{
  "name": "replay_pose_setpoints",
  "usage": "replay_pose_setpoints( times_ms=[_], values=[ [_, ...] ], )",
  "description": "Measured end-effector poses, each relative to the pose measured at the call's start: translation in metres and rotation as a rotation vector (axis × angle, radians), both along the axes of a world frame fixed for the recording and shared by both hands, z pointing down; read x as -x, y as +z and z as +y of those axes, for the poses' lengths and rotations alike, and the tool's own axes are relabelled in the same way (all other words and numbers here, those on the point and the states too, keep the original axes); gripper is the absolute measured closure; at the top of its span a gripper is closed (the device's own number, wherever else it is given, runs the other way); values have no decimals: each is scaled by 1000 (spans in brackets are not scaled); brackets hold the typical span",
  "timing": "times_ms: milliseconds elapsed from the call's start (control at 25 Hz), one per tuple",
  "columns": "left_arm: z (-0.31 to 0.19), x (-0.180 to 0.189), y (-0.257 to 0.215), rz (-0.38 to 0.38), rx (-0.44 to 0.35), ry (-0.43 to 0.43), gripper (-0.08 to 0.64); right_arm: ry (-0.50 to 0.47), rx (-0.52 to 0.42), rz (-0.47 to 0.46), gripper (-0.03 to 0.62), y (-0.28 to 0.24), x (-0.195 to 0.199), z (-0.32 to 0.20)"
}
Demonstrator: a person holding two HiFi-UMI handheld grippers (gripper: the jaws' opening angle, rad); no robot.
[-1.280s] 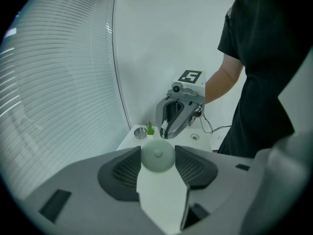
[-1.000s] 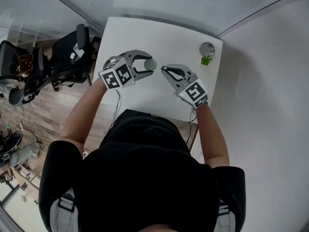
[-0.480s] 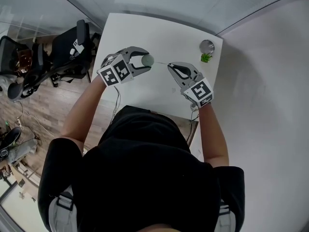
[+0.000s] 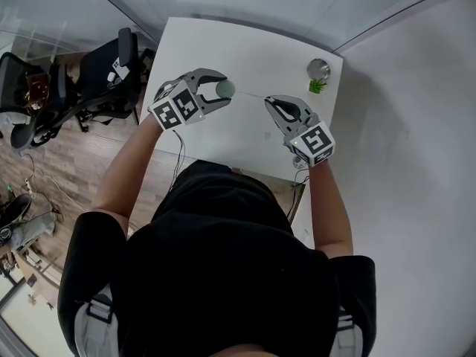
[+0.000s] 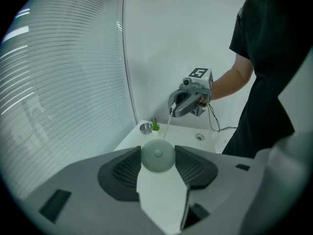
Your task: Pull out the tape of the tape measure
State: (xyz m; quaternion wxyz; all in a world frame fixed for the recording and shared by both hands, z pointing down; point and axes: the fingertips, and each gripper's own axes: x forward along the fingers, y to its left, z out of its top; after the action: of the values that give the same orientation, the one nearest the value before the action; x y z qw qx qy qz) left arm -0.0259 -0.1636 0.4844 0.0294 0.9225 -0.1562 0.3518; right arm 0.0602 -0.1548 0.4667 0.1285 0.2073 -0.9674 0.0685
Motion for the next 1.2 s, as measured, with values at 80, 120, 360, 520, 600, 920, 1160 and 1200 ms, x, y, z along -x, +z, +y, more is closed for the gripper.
replay_pose_setpoints(
  times_ms=[80, 120, 360, 520, 600, 920, 1160, 1200],
  values=[
    [1, 0, 1, 1, -1, -5, 333, 14, -2, 4, 580, 1, -5, 0],
    [2, 1, 1, 1, -2, -8, 333, 23, -3, 10, 580, 2, -8, 0],
    [3, 3, 2, -10, -6, -34, 333, 64, 2, 17, 580, 2, -29, 3],
    [5, 6, 2, -15, -13, -45, 333, 86, 5, 23, 580, 3, -40, 6],
    [6, 6, 1, -13, -14, -51, 333, 91, 2, 27, 579, 4, -43, 7],
    [5, 6, 4, -2, -17, -79, 333, 104, -8, 61, 579, 11, -55, 10],
    [3, 8, 9, -10, -20, -111, 333, 110, -10, 82, 579, 15, -59, 11],
    [3, 10, 11, -18, -13, -120, 333, 116, -8, 86, 579, 16, -61, 9]
  ],
)
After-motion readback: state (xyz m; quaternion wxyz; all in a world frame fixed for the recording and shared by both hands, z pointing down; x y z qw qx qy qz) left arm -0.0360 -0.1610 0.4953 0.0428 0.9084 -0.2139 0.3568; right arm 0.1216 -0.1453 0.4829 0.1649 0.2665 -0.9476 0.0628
